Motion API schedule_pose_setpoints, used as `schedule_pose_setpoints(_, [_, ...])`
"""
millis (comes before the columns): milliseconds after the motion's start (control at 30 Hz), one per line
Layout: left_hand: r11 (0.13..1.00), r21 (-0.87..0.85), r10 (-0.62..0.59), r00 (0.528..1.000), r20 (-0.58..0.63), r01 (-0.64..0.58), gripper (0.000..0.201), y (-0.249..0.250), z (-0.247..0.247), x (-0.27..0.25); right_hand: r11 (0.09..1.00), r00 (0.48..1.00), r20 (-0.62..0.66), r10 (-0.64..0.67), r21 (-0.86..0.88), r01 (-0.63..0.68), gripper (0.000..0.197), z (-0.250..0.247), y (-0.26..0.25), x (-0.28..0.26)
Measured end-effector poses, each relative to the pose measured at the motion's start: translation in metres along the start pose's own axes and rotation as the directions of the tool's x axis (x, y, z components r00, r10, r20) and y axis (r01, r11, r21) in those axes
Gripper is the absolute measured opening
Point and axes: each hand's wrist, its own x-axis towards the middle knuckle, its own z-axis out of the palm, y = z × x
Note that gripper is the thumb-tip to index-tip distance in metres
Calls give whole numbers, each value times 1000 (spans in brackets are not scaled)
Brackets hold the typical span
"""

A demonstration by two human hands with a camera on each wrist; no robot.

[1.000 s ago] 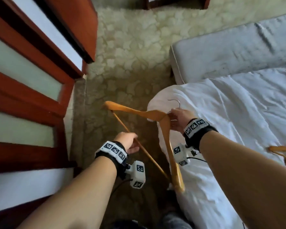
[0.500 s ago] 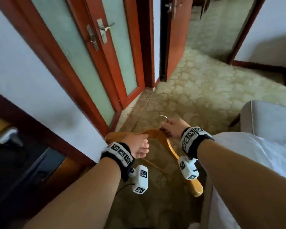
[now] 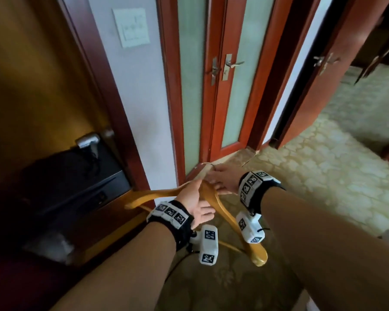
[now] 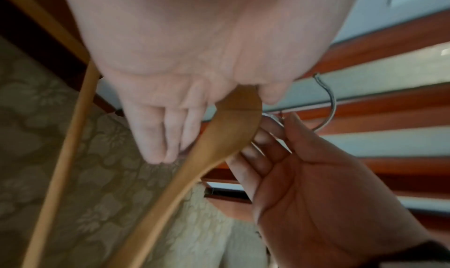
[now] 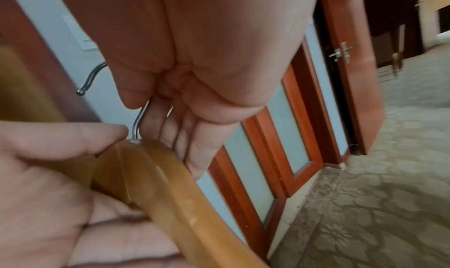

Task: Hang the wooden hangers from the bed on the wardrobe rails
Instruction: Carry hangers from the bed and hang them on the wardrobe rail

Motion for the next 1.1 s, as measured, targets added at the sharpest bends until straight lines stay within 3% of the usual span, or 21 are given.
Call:
schedule_pose_setpoints(67, [980, -159, 108, 990, -86, -121, 76, -7, -1, -4, 998, 998, 55, -44, -44, 47, 13, 9, -9, 0])
schedule_pose_setpoints(233, [895, -300, 257, 932, -255, -329, 51, -19, -12, -23, 922, 964, 159, -214, -293, 253, 34, 34, -33, -4])
schedule_pose_setpoints(367, [849, -314, 308, 880, -361, -426, 50, -28, -27, -51, 872, 909, 311, -278, -314, 375, 56, 57, -63, -21])
schedule_pose_setpoints(467, [846, -233, 348, 829, -438, -479, 57, -27, -41, -85, 792, 854, 377, -358, -362, 492, 52, 76, -96, -40])
schedule_pose_setpoints(567, [838, -180, 395, 801, -450, -515, 62, -20, -57, -120, 667, 797, 420, -434, -445, 598, 44, 97, -133, -58])
schedule_pose_setpoints(667, [827, -135, 438, 777, -452, -545, 57, -6, -76, -152, 598, 769, 401, -498, -484, 639, 48, 114, -167, -72])
schedule_pose_setpoints(1100, [737, -50, 615, 699, -365, -674, 57, 96, -185, -279, 543, 750, 253, -611, -556, 629, 50, 224, -338, -109])
